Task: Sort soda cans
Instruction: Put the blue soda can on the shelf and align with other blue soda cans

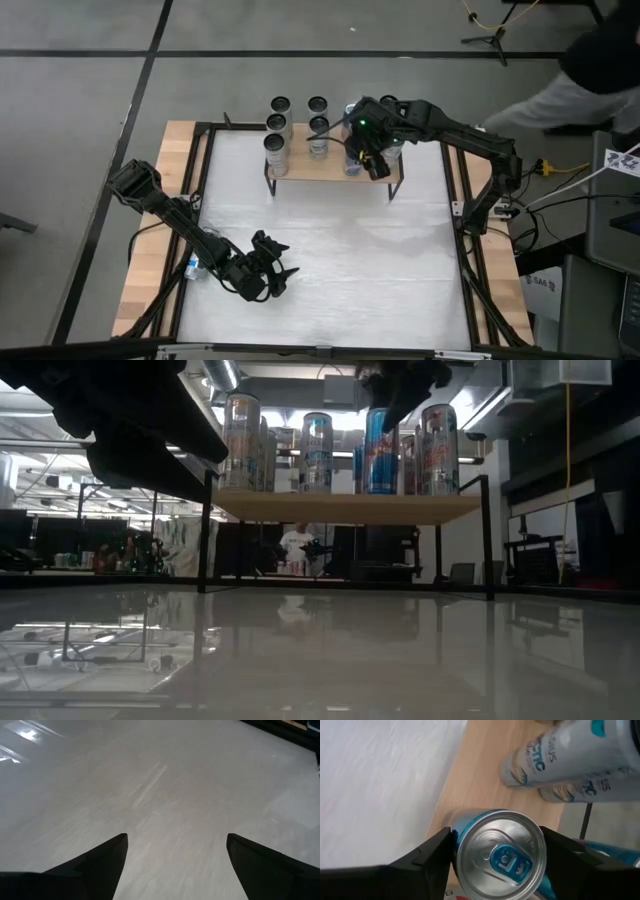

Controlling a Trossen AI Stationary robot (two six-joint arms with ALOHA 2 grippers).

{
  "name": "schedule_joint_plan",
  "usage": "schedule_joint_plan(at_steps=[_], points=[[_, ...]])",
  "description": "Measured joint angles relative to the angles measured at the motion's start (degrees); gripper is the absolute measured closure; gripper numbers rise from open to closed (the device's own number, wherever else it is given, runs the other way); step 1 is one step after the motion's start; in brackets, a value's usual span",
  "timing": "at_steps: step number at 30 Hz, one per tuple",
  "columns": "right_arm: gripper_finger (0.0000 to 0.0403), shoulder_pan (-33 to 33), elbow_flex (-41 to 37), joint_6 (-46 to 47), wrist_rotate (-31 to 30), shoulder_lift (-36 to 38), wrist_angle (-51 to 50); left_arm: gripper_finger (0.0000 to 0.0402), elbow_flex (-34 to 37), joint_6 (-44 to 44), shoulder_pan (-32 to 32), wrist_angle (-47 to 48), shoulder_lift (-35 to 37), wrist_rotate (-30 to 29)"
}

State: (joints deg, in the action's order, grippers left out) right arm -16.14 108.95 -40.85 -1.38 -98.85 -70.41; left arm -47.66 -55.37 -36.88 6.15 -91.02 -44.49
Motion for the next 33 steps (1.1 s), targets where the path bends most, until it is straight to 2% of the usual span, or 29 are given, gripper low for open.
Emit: schedule_joint_plan(at_steps=[11, 23, 33], points=[[0.0146, 0.0, 0.0, -6.3, 1.44, 0.0, -0.57, 0.0068, 0.0, -0.17, 0.0, -0.28, -0.01, -0.01], [0.0146, 0.0, -0.03, -6.37, -0.35, 0.0, -1.31, 0.0068, 0.0, -0.17, 0.0, -0.28, -0.01, -1.36], [0.0125, 0.0, -0.13, -6.35, -0.58, -0.11, -0.14, 0.0068, 0.0, -0.18, 0.0, -0.28, 0.0, -1.36]])
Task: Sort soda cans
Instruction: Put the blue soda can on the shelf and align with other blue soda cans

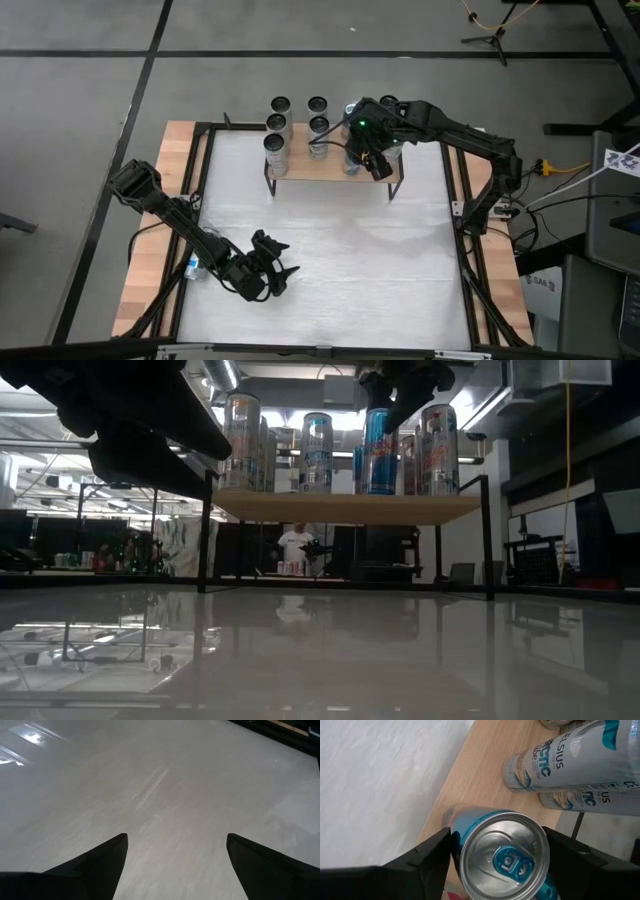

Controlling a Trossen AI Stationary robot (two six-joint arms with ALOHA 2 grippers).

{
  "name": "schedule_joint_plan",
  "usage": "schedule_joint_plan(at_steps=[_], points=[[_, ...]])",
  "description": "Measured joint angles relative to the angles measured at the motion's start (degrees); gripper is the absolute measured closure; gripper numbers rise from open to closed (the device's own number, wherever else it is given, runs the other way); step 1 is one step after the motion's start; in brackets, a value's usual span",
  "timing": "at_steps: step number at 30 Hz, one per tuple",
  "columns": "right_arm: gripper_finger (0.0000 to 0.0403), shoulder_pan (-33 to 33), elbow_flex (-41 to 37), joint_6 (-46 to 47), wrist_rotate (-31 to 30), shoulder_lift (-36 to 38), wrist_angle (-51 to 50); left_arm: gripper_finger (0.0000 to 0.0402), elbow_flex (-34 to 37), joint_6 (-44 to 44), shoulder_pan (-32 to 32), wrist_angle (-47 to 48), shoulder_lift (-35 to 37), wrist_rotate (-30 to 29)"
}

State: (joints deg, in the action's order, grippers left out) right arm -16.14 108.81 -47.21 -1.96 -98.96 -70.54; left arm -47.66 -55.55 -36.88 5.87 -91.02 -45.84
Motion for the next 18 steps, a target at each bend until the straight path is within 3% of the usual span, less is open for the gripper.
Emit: schedule_joint_plan(at_steps=[18], points=[[0.0118, 0.0, -0.04, -0.01, 0.0, -0.04, 0.55, 0.0068, 0.0, 0.0, 0.0, 0.0, 0.0, 0.02]])
